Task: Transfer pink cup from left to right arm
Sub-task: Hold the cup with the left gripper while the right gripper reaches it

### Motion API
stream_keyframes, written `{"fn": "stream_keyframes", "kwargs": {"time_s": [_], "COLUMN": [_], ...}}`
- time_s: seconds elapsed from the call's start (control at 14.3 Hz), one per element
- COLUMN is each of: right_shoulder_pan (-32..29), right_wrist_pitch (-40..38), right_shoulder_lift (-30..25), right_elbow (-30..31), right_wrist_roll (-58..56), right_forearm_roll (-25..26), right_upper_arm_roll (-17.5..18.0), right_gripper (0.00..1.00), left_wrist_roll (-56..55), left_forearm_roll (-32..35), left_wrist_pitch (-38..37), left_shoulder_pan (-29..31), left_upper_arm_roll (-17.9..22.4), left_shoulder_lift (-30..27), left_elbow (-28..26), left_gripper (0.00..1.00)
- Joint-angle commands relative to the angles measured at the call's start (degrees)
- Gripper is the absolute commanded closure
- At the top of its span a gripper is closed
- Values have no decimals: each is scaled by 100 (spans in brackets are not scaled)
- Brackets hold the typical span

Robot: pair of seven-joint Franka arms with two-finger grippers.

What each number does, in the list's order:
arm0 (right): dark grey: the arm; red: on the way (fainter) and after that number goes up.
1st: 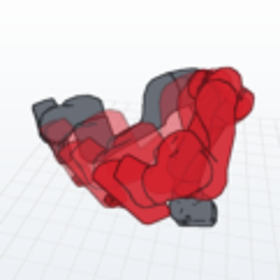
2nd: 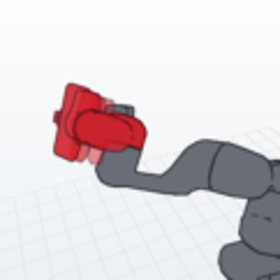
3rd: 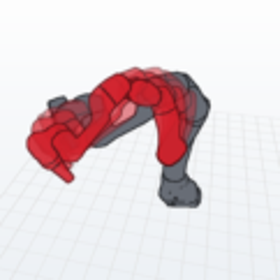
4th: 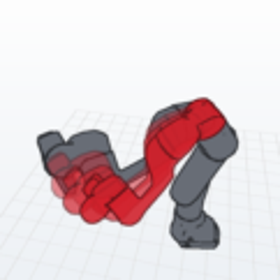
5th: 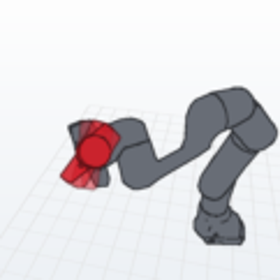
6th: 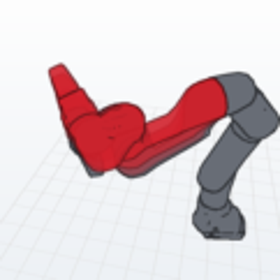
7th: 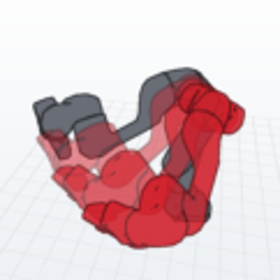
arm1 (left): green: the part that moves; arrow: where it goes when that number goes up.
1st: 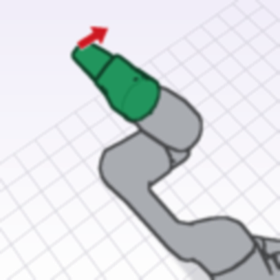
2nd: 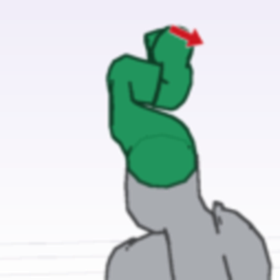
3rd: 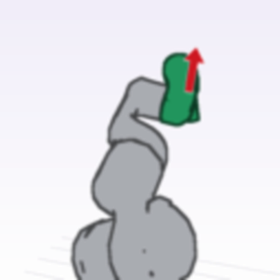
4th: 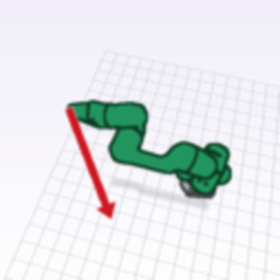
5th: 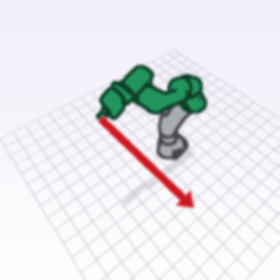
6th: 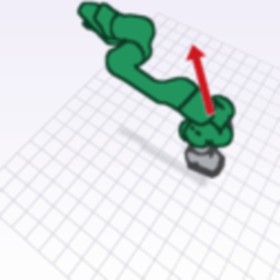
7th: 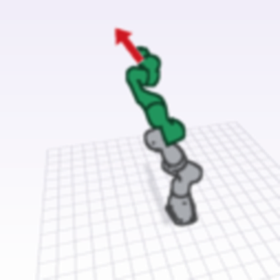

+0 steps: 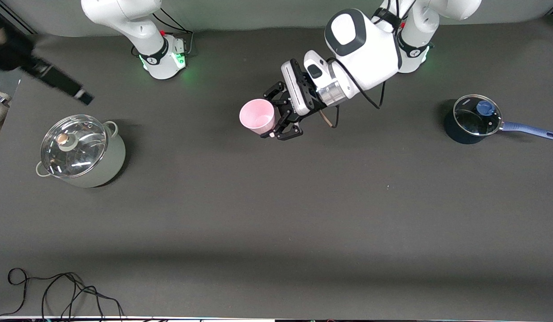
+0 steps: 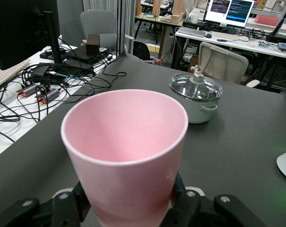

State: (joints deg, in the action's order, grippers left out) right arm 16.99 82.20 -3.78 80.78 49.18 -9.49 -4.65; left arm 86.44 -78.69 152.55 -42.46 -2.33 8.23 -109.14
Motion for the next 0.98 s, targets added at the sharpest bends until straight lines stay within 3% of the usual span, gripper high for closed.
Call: {"fn": "stream_keyframes", "kwargs": {"time_s": [0.0,0.28,0.56,0.7,0.91], "right_shoulder_pan": [646,1376,1939,2045,2141], "right_wrist_pitch": [76,734,1428,1439,1430], "right_shoulder_lift": [342,606,1088,1493,1705], "right_elbow": [-343,-370,-483,-1000,-1144], "right_wrist_roll": [1379,3471,4756,4741,4436], "right_forearm_roll": [-61,-61,0,-17,-35], "right_upper_arm_roll": [69,87,87,87,174], "right_gripper": [0,0,0,0,0], "left_wrist_roll": [48,66,66,66,66], "left_forearm_roll": [-14,-14,-14,-14,-14], "left_wrist_pitch": [91,91,91,91,91], "left_shoulder_pan": [-123,-114,-114,-105,-105], "left_upper_arm_roll": [83,83,92,92,83], "left_shoulder_lift": [-76,-84,-102,-102,-93], "left_elbow": [-28,-28,-28,-20,-20], "left_gripper": [50,49,49,49,49]}}
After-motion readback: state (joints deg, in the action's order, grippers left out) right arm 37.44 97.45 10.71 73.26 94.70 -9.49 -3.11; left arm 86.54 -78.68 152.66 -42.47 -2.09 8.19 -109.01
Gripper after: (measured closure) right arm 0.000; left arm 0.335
